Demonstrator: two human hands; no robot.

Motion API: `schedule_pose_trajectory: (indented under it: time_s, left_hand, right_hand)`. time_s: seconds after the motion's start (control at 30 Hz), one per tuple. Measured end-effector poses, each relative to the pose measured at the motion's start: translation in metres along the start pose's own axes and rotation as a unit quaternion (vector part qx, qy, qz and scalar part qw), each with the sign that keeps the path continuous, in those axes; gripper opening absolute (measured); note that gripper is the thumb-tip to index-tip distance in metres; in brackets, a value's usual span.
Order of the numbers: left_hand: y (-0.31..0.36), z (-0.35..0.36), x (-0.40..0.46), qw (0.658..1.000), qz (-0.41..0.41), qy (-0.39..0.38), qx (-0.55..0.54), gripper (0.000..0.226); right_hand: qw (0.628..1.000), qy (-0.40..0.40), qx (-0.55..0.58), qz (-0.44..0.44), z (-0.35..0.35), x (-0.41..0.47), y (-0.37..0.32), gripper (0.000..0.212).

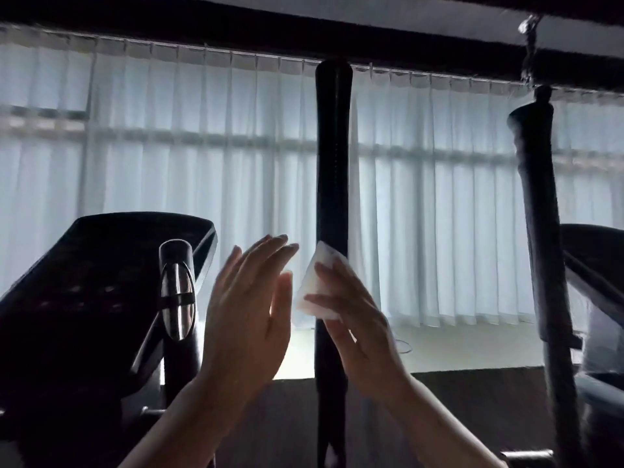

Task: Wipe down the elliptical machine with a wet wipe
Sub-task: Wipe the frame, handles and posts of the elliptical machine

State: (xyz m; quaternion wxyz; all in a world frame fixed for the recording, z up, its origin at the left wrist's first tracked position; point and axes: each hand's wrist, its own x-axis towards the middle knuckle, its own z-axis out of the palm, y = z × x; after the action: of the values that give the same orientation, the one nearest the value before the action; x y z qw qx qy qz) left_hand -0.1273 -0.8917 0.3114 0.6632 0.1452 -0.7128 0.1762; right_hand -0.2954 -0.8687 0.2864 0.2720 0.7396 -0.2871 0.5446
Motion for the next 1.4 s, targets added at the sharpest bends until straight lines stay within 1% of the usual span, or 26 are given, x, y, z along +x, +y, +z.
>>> schedule_pose_trajectory:
  time_s: [0.03,0.07,0.1,0.17,0.2,0.27,0.33,0.37,0.4,0.47,0.53,0.63,0.73,0.83,0.87,0.93,1.0,1.03,1.07,1.13,1.2,1.27,1.33,1.4]
  left_hand:
    - [0.005,0.001,-0.008,0.996,-0.05,-0.004,-0.068,0.038]
    - [0.008,0.002,-0.016,0.986,-0.104,-0.011,-0.131,0.036]
    - [0.01,0.003,-0.024,0.968,-0.165,-0.021,-0.189,0.032]
    - [0.014,0.003,-0.035,0.912,-0.277,-0.058,-0.297,0.029]
    - [0.015,0.004,-0.04,0.888,-0.31,-0.077,-0.331,0.029]
    - [0.02,0.003,-0.047,0.852,-0.356,-0.103,-0.37,0.031]
    - [0.029,0.004,-0.05,0.82,-0.386,-0.114,-0.406,0.046]
    - [0.033,0.005,-0.051,0.807,-0.399,-0.112,-0.422,0.05]
    - [0.037,0.005,-0.053,0.796,-0.41,-0.108,-0.432,0.051]
    - [0.041,0.003,-0.054,0.786,-0.425,-0.1,-0.438,0.048]
    - [0.041,0.002,-0.055,0.778,-0.439,-0.094,-0.439,0.044]
    - [0.044,0.003,-0.059,0.773,-0.455,-0.069,-0.437,0.038]
    - [0.051,0.004,-0.062,0.767,-0.47,-0.049,-0.433,0.044]
    - [0.056,0.004,-0.063,0.776,-0.471,-0.08,-0.413,0.047]
    - [0.058,0.003,-0.063,0.782,-0.469,-0.093,-0.4,0.048]
    - [0.06,0.002,-0.061,0.786,-0.473,-0.106,-0.384,0.05]
    - [0.061,0.001,-0.059,0.783,-0.477,-0.11,-0.385,0.051]
    - [0.061,0.001,-0.058,0.78,-0.48,-0.108,-0.387,0.051]
    - [0.062,0.001,-0.058,0.776,-0.485,-0.102,-0.389,0.05]
    - [0.063,0.001,-0.057,0.774,-0.491,-0.091,-0.39,0.049]
    - [0.065,0.001,-0.058,0.775,-0.49,-0.091,-0.389,0.046]
    - [0.068,0.002,-0.058,0.77,-0.495,-0.093,-0.392,0.045]
    - [0.07,0.002,-0.058,0.765,-0.5,-0.089,-0.395,0.049]
    - [0.072,0.004,-0.055,0.754,-0.514,-0.09,-0.4,0.053]
  right_hand:
    - [1.0,-0.009,0.004,0.005,0.003,-0.021,-0.004,0.033]
    - [1.0,-0.016,0.015,0.009,0.004,-0.038,-0.009,0.034]
    - [0.999,-0.019,0.028,0.012,0.003,-0.051,-0.013,0.034]
    - [0.998,-0.009,0.063,0.013,-0.007,-0.057,-0.02,0.034]
    - [0.996,0.009,0.081,0.018,-0.013,-0.05,-0.023,0.034]
    - [0.988,0.073,0.122,0.055,-0.025,-0.018,-0.024,0.034]
    - [0.978,0.127,0.143,0.08,-0.032,0.028,-0.017,0.034]
    - [0.982,0.125,0.125,0.068,-0.034,0.049,-0.011,0.032]
    - [0.989,0.106,0.092,0.05,-0.032,0.064,-0.003,0.029]
    - [0.997,0.069,0.027,0.019,-0.02,0.068,0.013,0.029]
    - [0.998,0.053,0.013,0.017,-0.007,0.043,0.017,0.029]
    - [0.998,0.039,0.043,-0.006,0.008,-0.014,0.007,0.03]
    - [0.997,0.014,0.067,0.02,0.013,-0.065,-0.004,0.03]
    - [0.995,-0.01,0.092,0.036,0.007,-0.102,-0.013,0.032]
    - [0.993,-0.003,0.111,0.049,0.003,-0.107,-0.014,0.032]
    - [0.979,0.051,0.168,0.1,-0.005,-0.104,-0.015,0.03]
    - [0.946,0.137,0.245,0.164,-0.014,-0.082,-0.011,0.028]
    - [0.93,0.169,0.27,0.185,-0.017,-0.065,-0.008,0.028]
    - [0.924,0.184,0.274,0.194,-0.018,-0.045,-0.004,0.03]
    - [0.929,0.166,0.267,0.193,-0.015,-0.013,0.001,0.032]
    - [0.93,0.121,0.289,0.194,-0.005,-0.008,0.002,0.033]
    - [0.928,0.1,0.295,0.202,0.008,-0.037,0.001,0.036]
    - [0.934,0.1,0.276,0.205,0.016,-0.08,-0.006,0.043]
    - [0.937,0.097,0.266,0.203,0.019,-0.116,-0.01,0.044]
